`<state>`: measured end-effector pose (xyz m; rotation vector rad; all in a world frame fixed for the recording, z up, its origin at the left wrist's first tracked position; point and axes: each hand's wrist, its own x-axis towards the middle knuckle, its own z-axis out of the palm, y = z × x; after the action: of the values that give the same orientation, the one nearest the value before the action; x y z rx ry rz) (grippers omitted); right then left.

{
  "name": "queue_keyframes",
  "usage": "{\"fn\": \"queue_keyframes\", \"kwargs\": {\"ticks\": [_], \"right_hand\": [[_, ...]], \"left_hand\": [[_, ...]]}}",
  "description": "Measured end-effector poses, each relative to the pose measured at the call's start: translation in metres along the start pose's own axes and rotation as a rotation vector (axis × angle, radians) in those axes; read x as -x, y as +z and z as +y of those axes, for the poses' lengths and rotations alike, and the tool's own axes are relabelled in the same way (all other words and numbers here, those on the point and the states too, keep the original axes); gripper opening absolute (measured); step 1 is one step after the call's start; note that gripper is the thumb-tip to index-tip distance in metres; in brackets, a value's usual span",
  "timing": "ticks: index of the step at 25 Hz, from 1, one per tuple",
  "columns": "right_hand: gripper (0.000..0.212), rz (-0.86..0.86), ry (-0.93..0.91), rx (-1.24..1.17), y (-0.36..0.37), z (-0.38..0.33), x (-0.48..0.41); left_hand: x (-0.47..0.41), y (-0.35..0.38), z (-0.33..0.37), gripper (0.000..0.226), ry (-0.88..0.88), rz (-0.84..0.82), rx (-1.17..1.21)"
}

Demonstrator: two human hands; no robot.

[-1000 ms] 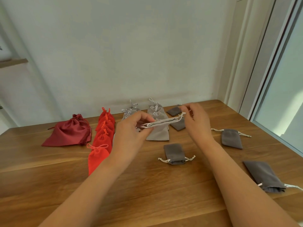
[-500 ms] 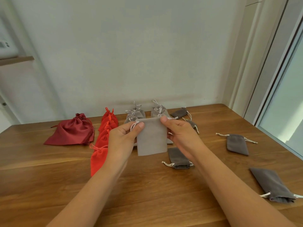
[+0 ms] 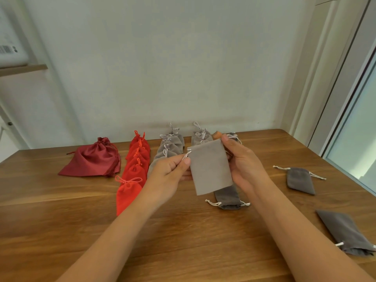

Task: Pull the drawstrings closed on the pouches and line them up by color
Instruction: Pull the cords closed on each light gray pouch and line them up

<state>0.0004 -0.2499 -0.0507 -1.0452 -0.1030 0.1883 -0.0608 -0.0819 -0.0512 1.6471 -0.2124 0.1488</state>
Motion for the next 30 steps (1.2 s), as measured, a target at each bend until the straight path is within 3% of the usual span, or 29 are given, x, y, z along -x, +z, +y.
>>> {"fn": "queue_keyframes", "kwargs": {"ticks": [4, 8, 10, 12, 16, 22, 26, 30], "right_hand": [[0.021, 0.048, -0.023, -0.248, -0.012, -0.003, -0.008], [0.018, 0.045, 0.018, -0.214, -0.009, 0.000, -0.009], [0.024, 0.067, 0.005, -0.237, -0.011, -0.004, -0.009], [0.026, 0.147, -0.032, -0.230, -0.019, -0.010, -0.010], [0.028, 0.218, -0.008, -0.208, -0.031, -0.009, -0.015], [0.030, -0.061, 0.016, -0.112, -0.023, -0.008, -0.010], [0.020, -0.278, 0.032, -0.022, -0.010, -0.003, -0.002], [0.023, -0.365, -0.031, 0.176, 0.000, 0.003, 0.005]], "left_hand": [[0.000, -0.004, -0.001, 0.021, -0.066, 0.118, 0.173], [-0.005, -0.018, -0.003, 0.025, -0.066, 0.286, 0.193], [-0.006, -0.028, 0.000, 0.025, -0.062, 0.239, 0.112], [-0.007, -0.034, 0.003, 0.038, -0.060, 0.226, 0.101], [-0.009, -0.031, 0.004, 0.047, -0.116, 0.213, 0.283], [-0.009, -0.024, -0.003, 0.024, -0.215, 0.222, 0.698], [-0.009, -0.027, 0.000, 0.015, -0.198, 0.213, 0.632], [-0.004, -0.024, 0.001, 0.040, -0.294, 0.141, 0.593]]}}
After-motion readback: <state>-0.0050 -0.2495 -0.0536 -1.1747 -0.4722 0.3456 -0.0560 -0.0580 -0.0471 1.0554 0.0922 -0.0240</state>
